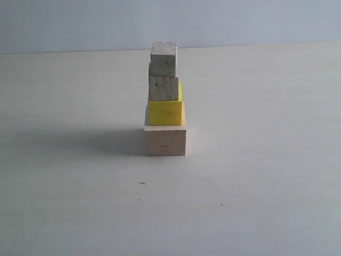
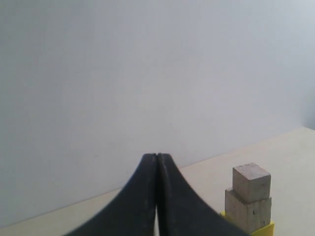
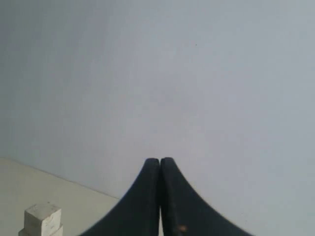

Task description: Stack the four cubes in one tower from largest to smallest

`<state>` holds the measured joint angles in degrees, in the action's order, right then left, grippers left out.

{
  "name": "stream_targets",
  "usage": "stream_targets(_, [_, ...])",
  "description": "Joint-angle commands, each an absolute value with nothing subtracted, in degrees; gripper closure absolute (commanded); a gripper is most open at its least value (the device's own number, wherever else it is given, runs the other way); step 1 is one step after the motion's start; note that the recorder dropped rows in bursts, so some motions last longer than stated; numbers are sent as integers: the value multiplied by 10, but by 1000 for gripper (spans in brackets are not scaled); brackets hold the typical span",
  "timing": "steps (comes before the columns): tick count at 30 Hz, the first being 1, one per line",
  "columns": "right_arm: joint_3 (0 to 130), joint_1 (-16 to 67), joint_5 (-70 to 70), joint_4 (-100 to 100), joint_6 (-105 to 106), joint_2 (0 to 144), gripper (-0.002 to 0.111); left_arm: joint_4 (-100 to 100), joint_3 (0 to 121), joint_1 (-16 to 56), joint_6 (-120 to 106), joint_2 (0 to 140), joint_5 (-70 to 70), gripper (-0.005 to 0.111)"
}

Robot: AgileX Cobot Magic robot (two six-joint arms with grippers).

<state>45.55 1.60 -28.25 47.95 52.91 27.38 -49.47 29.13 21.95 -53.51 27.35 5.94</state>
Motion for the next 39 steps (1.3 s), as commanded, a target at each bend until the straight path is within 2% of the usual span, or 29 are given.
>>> stream_targets(1, [453,14,-303,471,494,239,108,-503,288,223,-520,272,64,107])
stream_targets(36, [453,14,-301,471,463,200,108,-518,288,223,-521,270,73,107])
stream_targets(39, [453,14,-301,473,463,200,108,-520,288,203,-521,250,85,107])
